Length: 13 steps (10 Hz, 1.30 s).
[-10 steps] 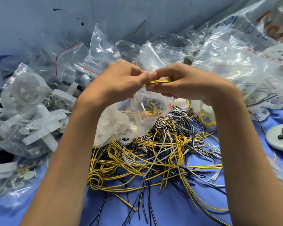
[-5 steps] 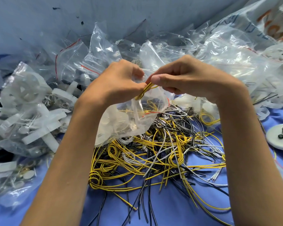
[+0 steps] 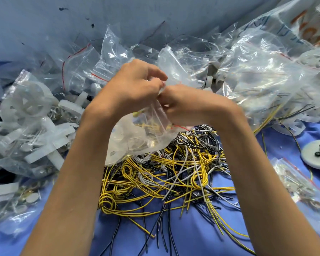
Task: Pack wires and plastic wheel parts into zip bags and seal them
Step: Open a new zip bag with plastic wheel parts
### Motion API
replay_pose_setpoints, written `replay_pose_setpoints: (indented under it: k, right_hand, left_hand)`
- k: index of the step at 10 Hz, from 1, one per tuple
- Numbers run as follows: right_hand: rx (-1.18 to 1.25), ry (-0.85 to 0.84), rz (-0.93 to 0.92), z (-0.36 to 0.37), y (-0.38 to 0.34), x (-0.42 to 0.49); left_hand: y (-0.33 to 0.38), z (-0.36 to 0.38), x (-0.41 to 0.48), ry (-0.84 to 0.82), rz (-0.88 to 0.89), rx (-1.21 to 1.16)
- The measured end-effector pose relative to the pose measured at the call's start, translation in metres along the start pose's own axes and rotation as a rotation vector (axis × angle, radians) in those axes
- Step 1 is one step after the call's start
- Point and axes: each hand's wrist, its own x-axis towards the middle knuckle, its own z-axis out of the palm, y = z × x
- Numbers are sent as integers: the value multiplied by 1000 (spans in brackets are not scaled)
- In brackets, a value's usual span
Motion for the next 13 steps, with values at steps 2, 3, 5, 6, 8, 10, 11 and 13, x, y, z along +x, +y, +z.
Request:
replay_pose_setpoints:
  k: [2,3,5,6,8,10,11,13]
  right_hand:
    - [-174,-38,-9,14,1,7]
    - [-67,166,-45,13,0,8]
    - [89,-24,55,27,-1,18]
    - [170,-149,19,27,-1,12]
    - [18,-194,33,26,-2,11]
    - [10,-127,12,24,-2,16]
    - [29,-141,21,26,-1,16]
    - [-1,-173,14,24,-1,15]
  left_hand:
    - [3,-3,-2,4,-7,-52]
    - [7,-5,-5,2,-16,-86]
    - [7,-9,-6,18,-23,-70]
    - [8,-8,-6,9,-7,-56]
    - [6,-8,-5,-1,9,-51]
    - [4,-7,-3,-3,5,-74]
    - [5,-7,-3,-8,-1,-66]
    - [5,-7,-4,-9,-7,-59]
